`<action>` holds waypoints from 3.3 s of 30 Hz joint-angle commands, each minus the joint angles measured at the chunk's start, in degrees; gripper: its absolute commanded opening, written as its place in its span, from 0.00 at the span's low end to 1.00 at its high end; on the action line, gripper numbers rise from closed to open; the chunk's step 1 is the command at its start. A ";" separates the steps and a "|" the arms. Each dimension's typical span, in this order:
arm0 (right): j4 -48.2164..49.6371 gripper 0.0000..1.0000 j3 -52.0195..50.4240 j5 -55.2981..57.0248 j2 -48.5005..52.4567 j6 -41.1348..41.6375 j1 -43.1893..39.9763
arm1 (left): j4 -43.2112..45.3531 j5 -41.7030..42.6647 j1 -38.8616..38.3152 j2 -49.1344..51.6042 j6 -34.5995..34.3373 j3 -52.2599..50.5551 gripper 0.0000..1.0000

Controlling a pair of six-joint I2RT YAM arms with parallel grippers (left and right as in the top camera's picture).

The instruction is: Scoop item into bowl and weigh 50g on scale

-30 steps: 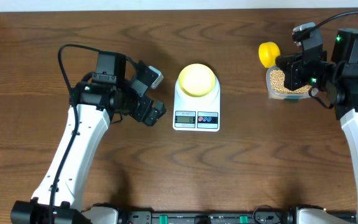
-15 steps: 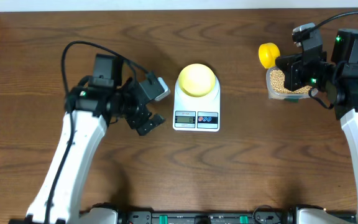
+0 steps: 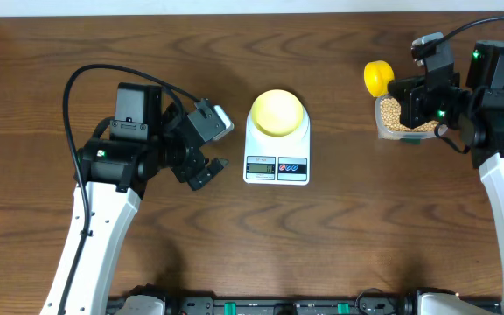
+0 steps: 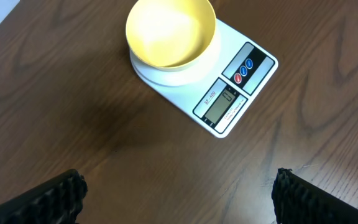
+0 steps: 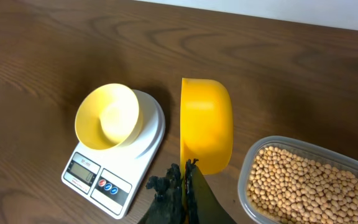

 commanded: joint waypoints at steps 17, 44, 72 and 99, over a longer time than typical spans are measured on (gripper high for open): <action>-0.04 0.01 1.01 -0.74 0.07 -0.39 0.26 | 0.31 0.55 0.28 0.31 -0.87 -0.26 0.98; -0.48 0.01 1.01 -0.72 0.07 -0.61 0.26 | 0.68 0.52 0.28 0.31 -0.87 -0.26 0.98; -1.31 0.01 1.01 1.42 0.07 -0.59 0.24 | 0.68 0.52 0.28 0.31 -0.87 -0.26 0.98; -1.70 0.01 1.03 0.28 0.07 1.07 0.17 | 0.68 0.52 0.28 0.31 -0.87 -0.26 0.98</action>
